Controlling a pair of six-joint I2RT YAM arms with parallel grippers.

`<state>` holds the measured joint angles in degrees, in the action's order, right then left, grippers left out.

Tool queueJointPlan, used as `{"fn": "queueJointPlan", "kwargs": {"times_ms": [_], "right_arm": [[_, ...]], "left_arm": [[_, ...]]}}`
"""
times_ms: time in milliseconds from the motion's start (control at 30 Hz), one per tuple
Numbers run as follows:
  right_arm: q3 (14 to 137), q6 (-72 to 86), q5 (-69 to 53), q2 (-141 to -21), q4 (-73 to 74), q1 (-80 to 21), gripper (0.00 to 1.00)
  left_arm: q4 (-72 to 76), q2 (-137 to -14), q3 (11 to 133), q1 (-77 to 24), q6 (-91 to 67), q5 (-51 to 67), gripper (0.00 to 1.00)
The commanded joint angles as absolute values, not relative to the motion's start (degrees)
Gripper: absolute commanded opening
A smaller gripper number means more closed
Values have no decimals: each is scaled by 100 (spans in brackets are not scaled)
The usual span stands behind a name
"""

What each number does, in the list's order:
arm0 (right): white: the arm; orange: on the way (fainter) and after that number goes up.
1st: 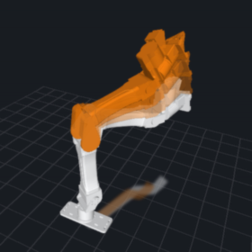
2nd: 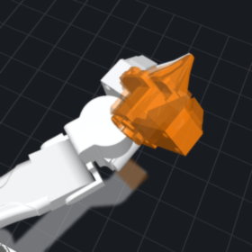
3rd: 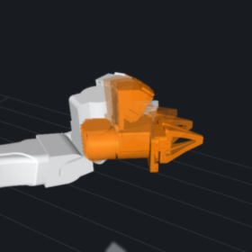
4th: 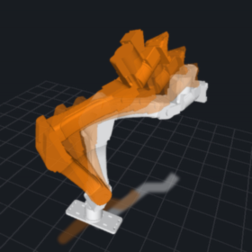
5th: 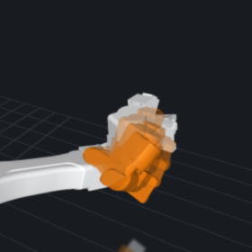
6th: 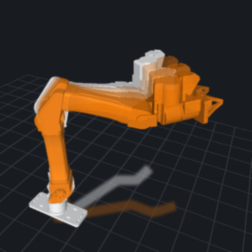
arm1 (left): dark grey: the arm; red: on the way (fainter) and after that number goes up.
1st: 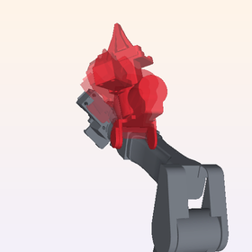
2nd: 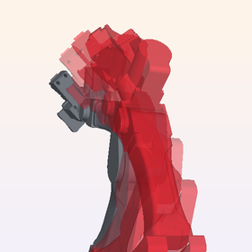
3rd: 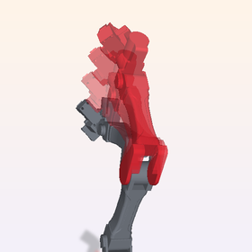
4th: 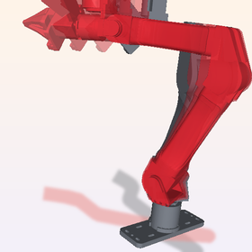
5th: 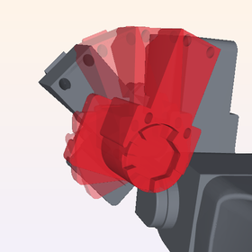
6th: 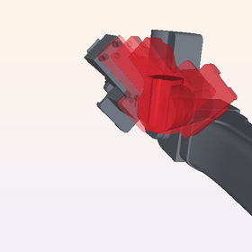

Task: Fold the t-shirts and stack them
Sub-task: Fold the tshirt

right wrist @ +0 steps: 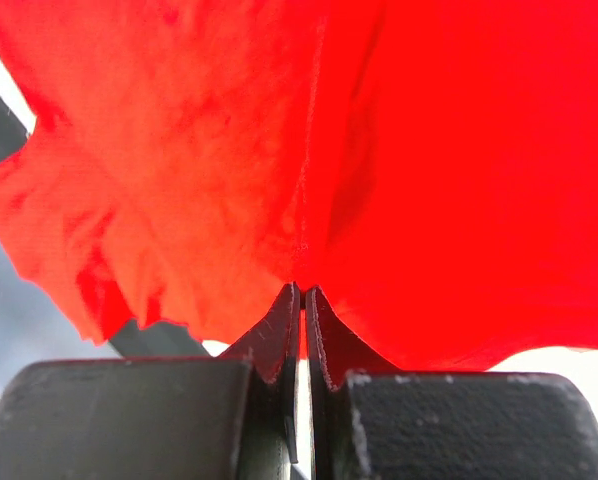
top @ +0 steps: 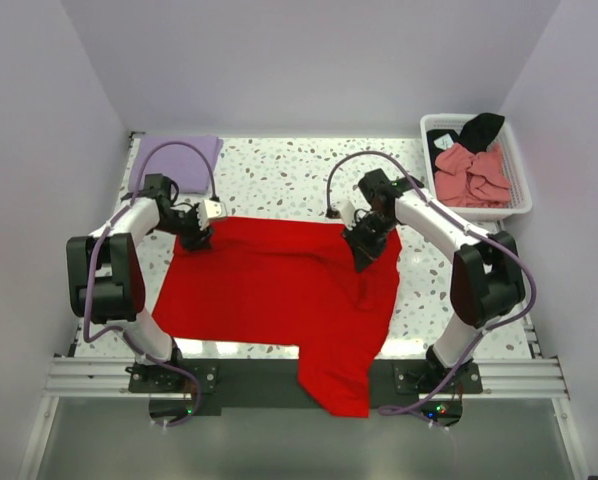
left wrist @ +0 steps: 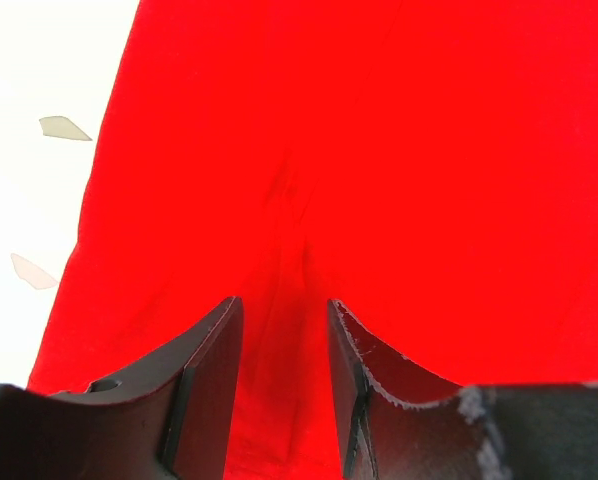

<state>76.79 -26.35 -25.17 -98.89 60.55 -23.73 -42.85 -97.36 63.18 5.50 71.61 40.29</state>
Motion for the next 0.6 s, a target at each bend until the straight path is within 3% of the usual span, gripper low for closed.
{"fn": "queueJointPlan", "kwargs": {"times_ms": [0,467,500,533,567], "right_arm": [[7568,-3076,-2865,-9642,6555,-2408,0],[7506,-3323,-2970,-9879,6645,-2716,2],[7584,-3270,-2988,-9931,6584,-2716,11],[7628,-3165,-3032,-9966,6557,-2716,31],[7690,-3138,-3076,-9984,6557,-2716,36]], "left_arm": [[-4148,-9536,6328,527,7207,4210,44],[-4096,-9589,6249,519,7067,4078,43],[-4078,-9580,6249,519,7014,4096,44],[-4009,-9589,6258,519,6944,4131,45],[-3930,-9606,6310,519,6639,4122,45]]}}
